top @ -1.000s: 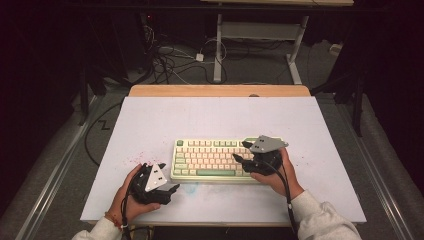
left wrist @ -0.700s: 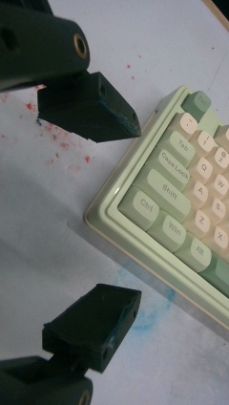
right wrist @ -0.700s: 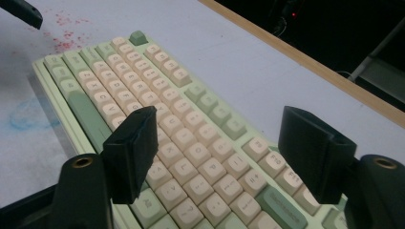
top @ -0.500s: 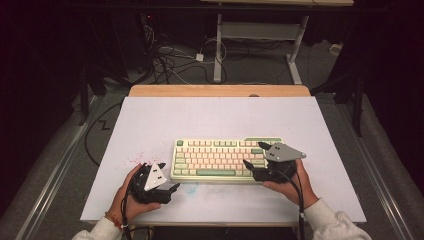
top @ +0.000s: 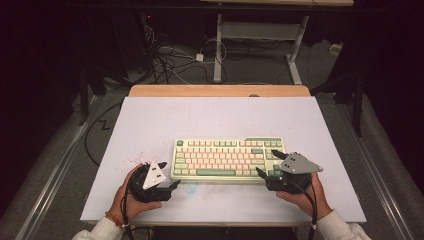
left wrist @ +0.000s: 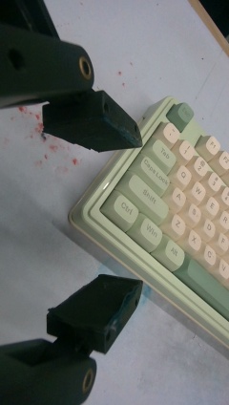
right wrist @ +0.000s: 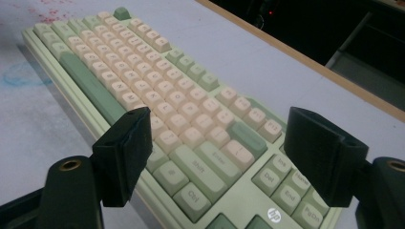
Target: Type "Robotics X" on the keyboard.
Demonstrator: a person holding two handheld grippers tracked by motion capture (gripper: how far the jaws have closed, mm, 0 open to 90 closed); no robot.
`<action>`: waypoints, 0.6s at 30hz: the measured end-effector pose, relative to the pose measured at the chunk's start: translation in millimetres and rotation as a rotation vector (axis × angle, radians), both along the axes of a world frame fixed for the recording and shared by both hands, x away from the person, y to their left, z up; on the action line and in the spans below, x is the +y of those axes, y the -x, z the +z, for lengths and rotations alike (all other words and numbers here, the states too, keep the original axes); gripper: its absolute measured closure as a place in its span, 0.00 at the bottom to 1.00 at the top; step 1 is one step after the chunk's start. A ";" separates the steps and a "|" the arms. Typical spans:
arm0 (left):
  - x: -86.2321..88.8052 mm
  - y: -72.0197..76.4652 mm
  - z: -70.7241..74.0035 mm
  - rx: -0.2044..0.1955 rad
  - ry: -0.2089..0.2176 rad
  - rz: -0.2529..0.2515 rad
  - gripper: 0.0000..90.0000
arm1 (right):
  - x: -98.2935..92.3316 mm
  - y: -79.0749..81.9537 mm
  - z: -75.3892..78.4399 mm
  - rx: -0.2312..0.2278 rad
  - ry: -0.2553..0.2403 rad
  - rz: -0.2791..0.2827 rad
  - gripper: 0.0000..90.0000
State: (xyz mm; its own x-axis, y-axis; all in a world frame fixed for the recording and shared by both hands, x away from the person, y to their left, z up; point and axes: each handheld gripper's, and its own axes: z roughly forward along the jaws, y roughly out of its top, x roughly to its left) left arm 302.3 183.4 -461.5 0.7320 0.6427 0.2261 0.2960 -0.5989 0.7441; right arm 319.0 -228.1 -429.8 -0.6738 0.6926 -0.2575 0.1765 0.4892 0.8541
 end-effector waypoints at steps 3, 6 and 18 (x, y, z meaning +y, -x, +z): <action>-0.7 -2.4 0.9 0.014 0.003 0.009 0.38 | -3.1 3.4 -2.6 0.003 0.014 -0.008 0.28; -0.7 -5.7 2.6 0.051 0.027 0.003 0.51 | -6.7 7.0 -5.8 0.016 0.014 -0.011 0.28; -8.1 -20.7 13.9 0.114 0.041 -0.025 0.97 | -12.2 18.9 -13.3 0.022 0.038 -0.012 0.28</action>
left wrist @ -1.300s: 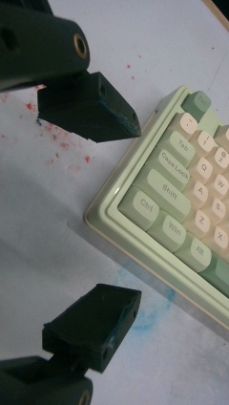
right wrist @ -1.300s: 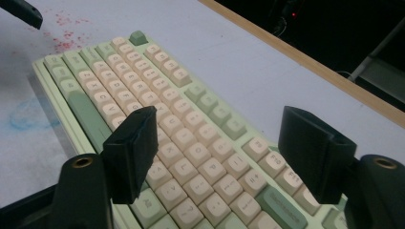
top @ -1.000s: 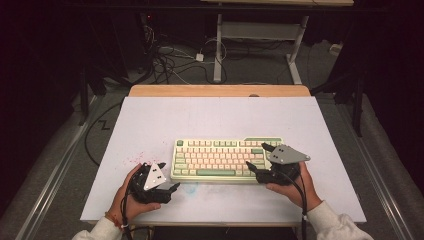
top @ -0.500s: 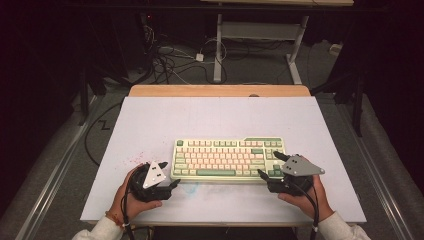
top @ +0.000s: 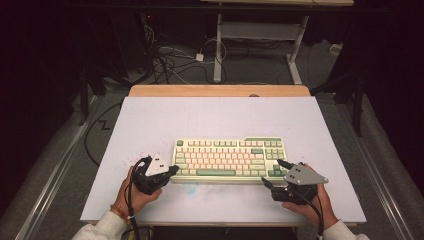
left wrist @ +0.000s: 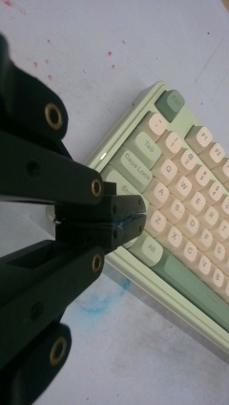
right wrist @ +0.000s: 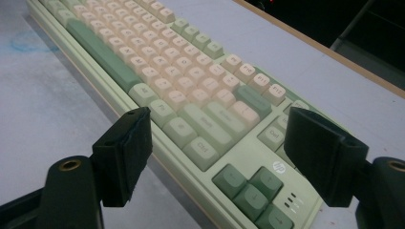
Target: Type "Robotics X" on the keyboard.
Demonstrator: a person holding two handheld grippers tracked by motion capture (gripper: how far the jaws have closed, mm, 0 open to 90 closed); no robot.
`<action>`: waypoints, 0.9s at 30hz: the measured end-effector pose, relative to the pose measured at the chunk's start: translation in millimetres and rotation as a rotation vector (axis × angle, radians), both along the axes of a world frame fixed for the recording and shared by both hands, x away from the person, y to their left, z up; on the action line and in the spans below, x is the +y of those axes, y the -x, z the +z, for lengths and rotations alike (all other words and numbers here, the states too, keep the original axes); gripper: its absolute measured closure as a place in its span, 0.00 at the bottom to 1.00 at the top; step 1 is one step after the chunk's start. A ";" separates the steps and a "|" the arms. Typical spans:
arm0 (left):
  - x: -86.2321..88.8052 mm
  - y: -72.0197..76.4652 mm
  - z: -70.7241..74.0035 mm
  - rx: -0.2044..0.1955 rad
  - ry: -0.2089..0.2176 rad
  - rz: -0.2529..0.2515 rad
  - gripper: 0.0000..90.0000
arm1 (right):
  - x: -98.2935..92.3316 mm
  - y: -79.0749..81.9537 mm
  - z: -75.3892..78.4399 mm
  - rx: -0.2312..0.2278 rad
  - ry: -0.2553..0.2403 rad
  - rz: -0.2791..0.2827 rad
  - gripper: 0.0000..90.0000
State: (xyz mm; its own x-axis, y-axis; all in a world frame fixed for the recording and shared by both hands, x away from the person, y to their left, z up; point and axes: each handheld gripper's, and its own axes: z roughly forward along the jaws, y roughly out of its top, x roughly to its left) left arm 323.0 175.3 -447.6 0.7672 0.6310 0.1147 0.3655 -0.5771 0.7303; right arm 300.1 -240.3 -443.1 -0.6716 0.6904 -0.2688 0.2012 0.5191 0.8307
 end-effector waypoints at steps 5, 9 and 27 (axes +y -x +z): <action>-9.2 -7.7 3.8 0.027 -0.009 -0.012 0.97 | 0.3 0.3 -1.3 -0.002 0.003 0.002 0.28; -17.3 -13.1 5.7 0.044 -0.026 -0.017 0.97 | 1.4 0.4 -2.9 0.000 0.009 0.003 0.28; -58.3 -44.0 12.8 0.039 -0.090 -0.033 0.97 | 4.9 0.0 -7.2 0.006 0.026 0.012 0.27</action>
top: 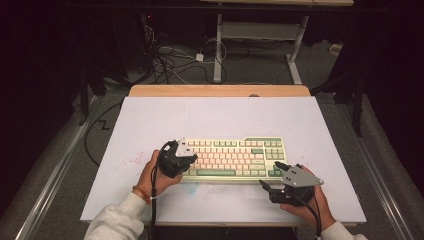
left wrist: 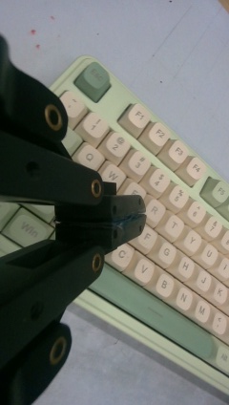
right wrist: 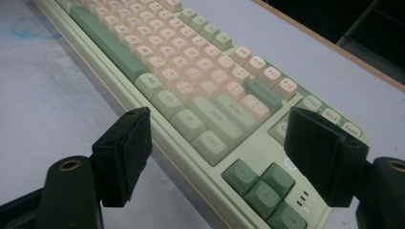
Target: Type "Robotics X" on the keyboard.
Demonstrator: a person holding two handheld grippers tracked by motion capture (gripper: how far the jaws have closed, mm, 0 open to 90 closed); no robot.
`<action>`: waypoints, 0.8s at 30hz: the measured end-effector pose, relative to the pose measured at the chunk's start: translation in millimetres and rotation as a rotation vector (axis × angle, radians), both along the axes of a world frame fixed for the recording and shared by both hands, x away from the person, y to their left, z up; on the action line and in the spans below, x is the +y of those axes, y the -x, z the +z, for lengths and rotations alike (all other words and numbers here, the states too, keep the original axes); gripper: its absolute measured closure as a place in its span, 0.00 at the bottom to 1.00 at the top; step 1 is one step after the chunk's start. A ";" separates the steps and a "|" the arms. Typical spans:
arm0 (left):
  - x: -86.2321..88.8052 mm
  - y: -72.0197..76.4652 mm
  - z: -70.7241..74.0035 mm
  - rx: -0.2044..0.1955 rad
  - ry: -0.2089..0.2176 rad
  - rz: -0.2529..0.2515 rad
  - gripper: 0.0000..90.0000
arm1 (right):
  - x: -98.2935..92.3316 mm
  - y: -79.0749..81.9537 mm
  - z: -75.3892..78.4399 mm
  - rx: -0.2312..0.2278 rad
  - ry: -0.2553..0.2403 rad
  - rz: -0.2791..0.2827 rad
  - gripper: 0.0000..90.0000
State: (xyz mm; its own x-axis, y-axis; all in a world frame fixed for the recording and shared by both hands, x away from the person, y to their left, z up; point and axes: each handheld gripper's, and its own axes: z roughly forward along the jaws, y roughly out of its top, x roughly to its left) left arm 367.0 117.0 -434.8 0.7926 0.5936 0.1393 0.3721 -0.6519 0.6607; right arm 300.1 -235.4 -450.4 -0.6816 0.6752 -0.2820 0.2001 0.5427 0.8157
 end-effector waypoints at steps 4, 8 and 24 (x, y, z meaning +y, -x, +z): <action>-8.9 -5.0 0.2 0.003 -0.010 -0.016 0.97 | 0.2 -0.6 -1.0 0.005 0.006 0.001 0.27; -16.2 -9.3 0.4 0.007 -0.013 -0.026 0.97 | 0.5 -0.5 -1.2 0.005 0.010 0.002 0.27; -43.1 -25.4 -1.1 0.027 -0.046 -0.053 0.97 | 3.0 -0.4 -3.4 0.013 0.029 0.015 0.28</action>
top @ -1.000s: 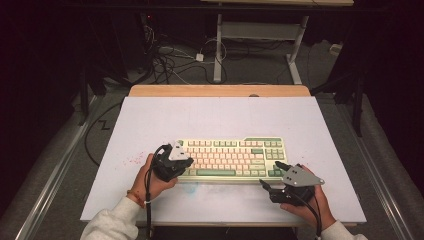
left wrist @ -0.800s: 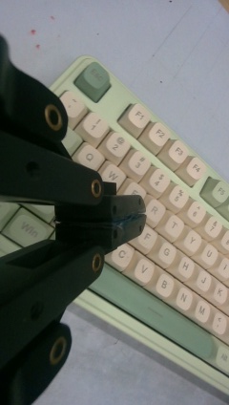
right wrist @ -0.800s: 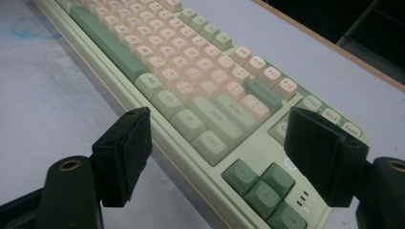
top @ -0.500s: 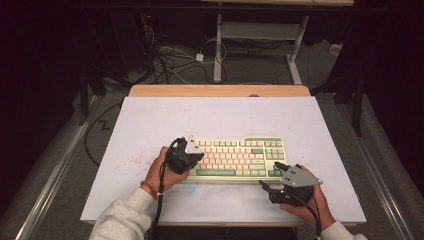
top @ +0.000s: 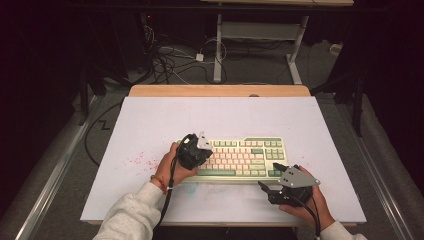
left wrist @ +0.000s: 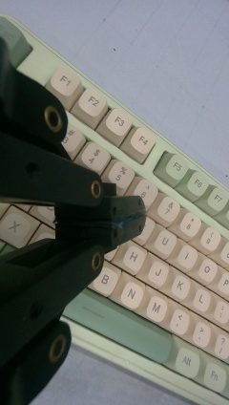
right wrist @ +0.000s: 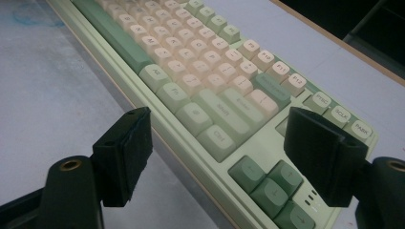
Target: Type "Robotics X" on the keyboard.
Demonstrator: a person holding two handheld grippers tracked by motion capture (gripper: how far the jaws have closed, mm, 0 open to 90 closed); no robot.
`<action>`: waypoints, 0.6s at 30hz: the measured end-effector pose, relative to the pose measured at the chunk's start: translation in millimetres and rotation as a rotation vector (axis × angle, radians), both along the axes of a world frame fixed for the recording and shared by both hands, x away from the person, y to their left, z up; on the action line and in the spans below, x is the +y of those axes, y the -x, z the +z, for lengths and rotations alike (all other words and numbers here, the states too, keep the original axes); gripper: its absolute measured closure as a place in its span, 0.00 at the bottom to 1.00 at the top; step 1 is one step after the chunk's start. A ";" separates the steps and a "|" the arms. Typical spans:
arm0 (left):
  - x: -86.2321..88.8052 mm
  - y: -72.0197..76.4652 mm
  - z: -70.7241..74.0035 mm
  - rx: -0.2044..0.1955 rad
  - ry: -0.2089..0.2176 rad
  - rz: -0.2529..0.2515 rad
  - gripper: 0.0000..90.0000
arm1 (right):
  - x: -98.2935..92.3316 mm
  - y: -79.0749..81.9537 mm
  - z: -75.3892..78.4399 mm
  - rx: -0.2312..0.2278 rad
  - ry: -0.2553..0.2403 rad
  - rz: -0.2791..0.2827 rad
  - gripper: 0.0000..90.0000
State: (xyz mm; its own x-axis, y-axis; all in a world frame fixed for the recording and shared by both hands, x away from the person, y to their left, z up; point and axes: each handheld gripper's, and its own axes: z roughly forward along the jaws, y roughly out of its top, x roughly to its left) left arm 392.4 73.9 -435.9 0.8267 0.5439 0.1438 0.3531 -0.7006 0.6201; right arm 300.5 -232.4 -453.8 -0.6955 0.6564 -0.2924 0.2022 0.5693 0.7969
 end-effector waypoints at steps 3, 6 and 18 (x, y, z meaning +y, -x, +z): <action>-3.2 -2.2 -1.4 0.004 -0.015 -0.006 0.97 | 0.0 0.2 -0.2 0.001 0.003 0.001 0.28; -5.5 -4.3 -3.1 0.009 -0.023 -0.011 0.97 | 0.1 0.2 -0.5 0.002 0.004 0.004 0.28; -9.1 -8.0 -7.0 0.010 -0.054 -0.015 0.97 | -0.7 -0.3 -0.3 0.000 0.003 -0.006 0.29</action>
State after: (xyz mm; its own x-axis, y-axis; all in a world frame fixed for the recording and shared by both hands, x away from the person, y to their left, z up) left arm 400.4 64.8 -442.9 0.8362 0.5231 0.1646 0.3482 -0.7384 0.5775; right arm 300.8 -233.1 -454.1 -0.6918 0.6592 -0.2946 0.2056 0.5709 0.7949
